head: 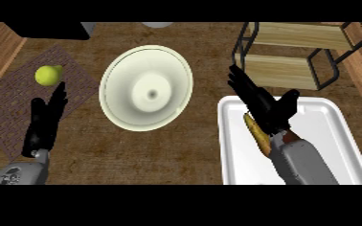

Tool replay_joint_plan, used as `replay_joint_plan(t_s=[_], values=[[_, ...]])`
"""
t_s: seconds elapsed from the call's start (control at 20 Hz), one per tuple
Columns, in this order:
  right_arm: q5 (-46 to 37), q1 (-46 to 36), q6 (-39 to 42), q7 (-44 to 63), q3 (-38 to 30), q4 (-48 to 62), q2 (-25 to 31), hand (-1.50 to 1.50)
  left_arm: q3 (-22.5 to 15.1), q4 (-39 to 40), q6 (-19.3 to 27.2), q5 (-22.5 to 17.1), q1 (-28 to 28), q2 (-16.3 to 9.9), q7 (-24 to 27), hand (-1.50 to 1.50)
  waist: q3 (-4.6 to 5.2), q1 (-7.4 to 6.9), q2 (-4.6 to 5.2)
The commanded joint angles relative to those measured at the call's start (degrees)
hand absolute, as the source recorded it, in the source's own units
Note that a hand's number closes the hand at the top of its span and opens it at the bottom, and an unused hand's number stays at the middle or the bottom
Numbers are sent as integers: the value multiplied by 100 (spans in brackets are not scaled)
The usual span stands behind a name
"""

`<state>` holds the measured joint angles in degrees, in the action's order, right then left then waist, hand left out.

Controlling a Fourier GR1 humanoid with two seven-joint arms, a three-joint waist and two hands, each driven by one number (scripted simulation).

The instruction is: Pick the sweet potato from the tray and place it in the tiered shelf

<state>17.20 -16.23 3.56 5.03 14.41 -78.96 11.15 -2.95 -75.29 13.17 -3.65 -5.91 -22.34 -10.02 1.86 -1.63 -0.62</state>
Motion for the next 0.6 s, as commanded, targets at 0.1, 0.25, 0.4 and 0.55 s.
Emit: replay_joint_plan(t_s=[0.1,0.25,0.4,0.55], values=[[-647,-400,1399,-282,962,-292,683,150,102,-448,128,-122,-324,259,401,0,-182,8,33],[-1151,-697,2487,-644,1747,-780,1260,150,141,-924,63,-285,-593,330,604,0,-177,-133,-75],[-1086,-375,2368,-1523,732,32,1799,-150,141,-1544,43,-507,-189,487,373,0,-194,63,56],[-637,-674,3444,-2271,428,170,2240,-150,14,-1784,128,-434,-221,562,142,0,-196,75,64]])
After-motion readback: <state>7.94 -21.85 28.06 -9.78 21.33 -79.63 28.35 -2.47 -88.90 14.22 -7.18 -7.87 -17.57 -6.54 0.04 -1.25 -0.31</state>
